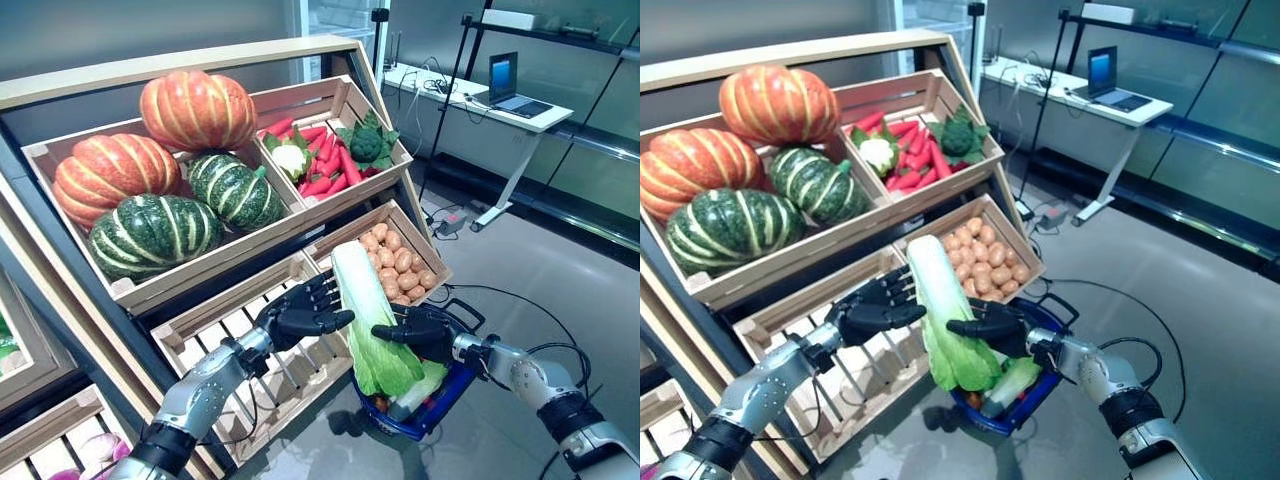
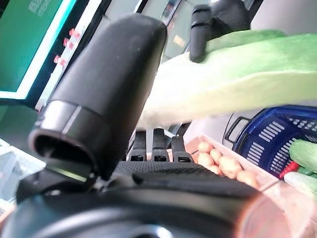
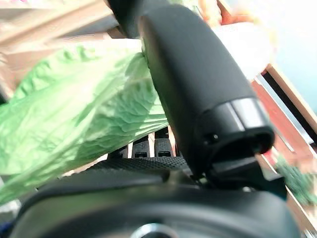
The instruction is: Put vegetables into the basket
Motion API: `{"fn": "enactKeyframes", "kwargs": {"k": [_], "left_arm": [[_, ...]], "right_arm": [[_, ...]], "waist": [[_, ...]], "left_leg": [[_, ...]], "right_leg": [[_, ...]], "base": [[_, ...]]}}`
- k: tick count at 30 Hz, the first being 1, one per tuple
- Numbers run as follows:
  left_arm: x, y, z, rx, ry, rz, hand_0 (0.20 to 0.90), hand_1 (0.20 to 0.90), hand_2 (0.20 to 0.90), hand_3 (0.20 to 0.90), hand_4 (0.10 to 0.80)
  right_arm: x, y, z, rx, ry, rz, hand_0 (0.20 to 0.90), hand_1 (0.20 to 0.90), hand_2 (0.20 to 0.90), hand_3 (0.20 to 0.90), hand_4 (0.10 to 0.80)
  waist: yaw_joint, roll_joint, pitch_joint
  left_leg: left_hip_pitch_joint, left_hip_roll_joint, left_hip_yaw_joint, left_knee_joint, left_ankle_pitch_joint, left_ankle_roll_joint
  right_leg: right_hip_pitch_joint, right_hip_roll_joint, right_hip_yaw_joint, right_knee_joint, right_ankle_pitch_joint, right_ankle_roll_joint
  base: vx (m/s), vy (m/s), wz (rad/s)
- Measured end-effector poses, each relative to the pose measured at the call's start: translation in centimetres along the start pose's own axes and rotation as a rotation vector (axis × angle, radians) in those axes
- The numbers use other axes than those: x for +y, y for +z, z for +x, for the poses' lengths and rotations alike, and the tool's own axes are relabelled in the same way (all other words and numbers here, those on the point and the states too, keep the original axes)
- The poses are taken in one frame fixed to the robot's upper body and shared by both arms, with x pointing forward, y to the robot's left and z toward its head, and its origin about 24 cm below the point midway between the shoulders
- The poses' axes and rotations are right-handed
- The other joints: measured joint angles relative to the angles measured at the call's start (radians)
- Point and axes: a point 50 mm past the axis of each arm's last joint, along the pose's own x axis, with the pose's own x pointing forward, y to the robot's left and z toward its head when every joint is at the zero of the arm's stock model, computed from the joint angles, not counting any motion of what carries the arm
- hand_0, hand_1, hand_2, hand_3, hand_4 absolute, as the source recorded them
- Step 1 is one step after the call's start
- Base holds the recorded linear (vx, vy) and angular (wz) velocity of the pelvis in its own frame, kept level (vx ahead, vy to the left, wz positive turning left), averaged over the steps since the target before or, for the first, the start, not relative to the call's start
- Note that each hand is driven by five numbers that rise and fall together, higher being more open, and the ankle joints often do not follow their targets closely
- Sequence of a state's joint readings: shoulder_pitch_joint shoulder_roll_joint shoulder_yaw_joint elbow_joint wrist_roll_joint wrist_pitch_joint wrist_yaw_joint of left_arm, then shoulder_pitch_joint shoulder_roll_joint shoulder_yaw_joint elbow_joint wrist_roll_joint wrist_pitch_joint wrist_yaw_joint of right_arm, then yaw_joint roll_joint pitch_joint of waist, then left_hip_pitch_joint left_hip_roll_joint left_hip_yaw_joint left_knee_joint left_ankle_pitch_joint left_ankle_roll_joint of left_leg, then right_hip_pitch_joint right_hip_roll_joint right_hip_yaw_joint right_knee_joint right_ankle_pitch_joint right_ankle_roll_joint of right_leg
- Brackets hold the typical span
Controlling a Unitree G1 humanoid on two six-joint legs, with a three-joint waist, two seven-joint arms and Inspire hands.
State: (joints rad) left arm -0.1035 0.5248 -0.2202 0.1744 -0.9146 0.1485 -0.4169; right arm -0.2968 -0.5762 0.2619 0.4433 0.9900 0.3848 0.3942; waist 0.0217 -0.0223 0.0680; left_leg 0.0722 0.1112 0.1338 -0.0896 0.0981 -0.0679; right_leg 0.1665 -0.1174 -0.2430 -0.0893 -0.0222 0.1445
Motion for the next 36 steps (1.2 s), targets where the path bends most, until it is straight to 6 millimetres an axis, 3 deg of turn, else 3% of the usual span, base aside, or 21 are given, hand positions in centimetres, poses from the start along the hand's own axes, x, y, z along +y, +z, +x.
{"fn": "enactKeyframes", "kwargs": {"k": [5, 9, 17, 25, 29, 31, 33, 36], "left_arm": [[2.1, -0.2, -1.9, 0.001, 0.128, 0.026, 0.9, 0.9, 0.9, 0.9, 0.8], [2.5, -0.5, -2.2, 0.017, 0.162, 0.038, 0.9, 0.9, 0.9, 0.9, 0.8], [2.5, -0.5, -2.2, 0.019, 0.164, 0.047, 0.9, 0.9, 0.9, 0.9, 0.8], [2.5, -0.7, -2.1, 0.015, 0.19, 0.051, 0.9, 0.9, 0.9, 0.9, 0.8], [2.3, 0.4, -1.4, -0.053, 0.2, 0.082, 0.9, 0.9, 0.9, 0.9, 0.8], [1.8, 1.7, -0.2, -0.09, 0.178, 0.12, 0.9, 0.9, 0.9, 0.9, 0.8], [1.3, 3.6, 1.3, -0.141, 0.154, 0.146, 0.9, 0.9, 0.9, 0.9, 0.8], [0.7, 4.7, 2.1, -0.177, 0.131, 0.145, 0.9, 0.9, 0.9, 0.9, 0.8]], "right_arm": [[-4.6, 2.9, -3.2, -0.192, -0.279, 0.056, 0.3, 0.3, 0.3, 0.3, 0.4], [-5.2, 3.6, -4.0, -0.223, -0.304, 0.056, 0.3, 0.3, 0.3, 0.3, 0.4], [-5.9, 2.7, -4.4, -0.197, -0.352, 0.068, 0.3, 0.3, 0.3, 0.3, 0.4], [-9.3, -0.2, -6.0, -0.145, -0.647, 0.14, 0.3, 0.3, 0.3, 0.3, 0.4], [-9.8, 0.6, -5.9, -0.215, -0.739, 0.146, 0.3, 0.3, 0.3, 0.3, 0.4], [-9.5, 2.3, -5.1, -0.26, -0.745, 0.138, 0.3, 0.3, 0.3, 0.3, 0.4], [-8.7, 4.7, -4.1, -0.326, -0.724, 0.118, 0.3, 0.3, 0.3, 0.3, 0.4], [-8.5, 5.7, -3.8, -0.35, -0.719, 0.119, 0.3, 0.3, 0.3, 0.3, 0.4]], "waist": [[0.009, 0.003, 0.023], [0.002, 0.001, 0.024], [0.003, 0.001, 0.025], [0.013, 0.001, 0.032], [0.022, 0.011, 0.111], [0.023, 0.018, 0.189], [0.023, 0.019, 0.274], [0.021, 0.031, 0.337]], "left_leg": [[0.003, -0.001, 0.007, 0.0, -0.001, 0.001], [0.004, -0.001, 0.007, 0.0, -0.002, 0.001], [0.007, -0.001, 0.01, 0.0, -0.002, 0.001], [0.008, 0.0, 0.015, 0.0, -0.002, 0.001], [-0.075, 0.016, 0.026, 0.074, -0.009, 0.002], [-0.175, 0.027, 0.029, 0.189, -0.041, 0.005], [-0.281, 0.029, 0.034, 0.35, -0.1, 0.016], [-0.391, 0.024, 0.02, 0.526, -0.176, 0.024]], "right_leg": [[-0.001, 0.0, 0.012, 0.0, 0.001, 0.001], [-0.001, 0.0, 0.012, 0.0, 0.002, 0.001], [0.0, -0.001, 0.015, 0.0, 0.004, 0.001], [-0.008, -0.002, 0.017, 0.007, 0.003, 0.001], [-0.112, -0.005, 0.014, 0.11, -0.013, -0.013], [-0.228, -0.018, 0.007, 0.244, -0.046, -0.024], [-0.352, -0.063, -0.008, 0.446, -0.122, -0.042], [-0.46, -0.118, -0.01, 0.643, -0.204, -0.048]], "base": [[-0.004, 0.002, -0.03], [0.0, 0.001, -0.01], [0.009, 0.002, 0.0], [-0.009, -0.005, -0.02], [-0.33, -0.04, -0.17], [-0.317, 0.005, -0.19], [-0.154, -0.004, -0.11], [-0.15, 0.004, 0.12]]}}
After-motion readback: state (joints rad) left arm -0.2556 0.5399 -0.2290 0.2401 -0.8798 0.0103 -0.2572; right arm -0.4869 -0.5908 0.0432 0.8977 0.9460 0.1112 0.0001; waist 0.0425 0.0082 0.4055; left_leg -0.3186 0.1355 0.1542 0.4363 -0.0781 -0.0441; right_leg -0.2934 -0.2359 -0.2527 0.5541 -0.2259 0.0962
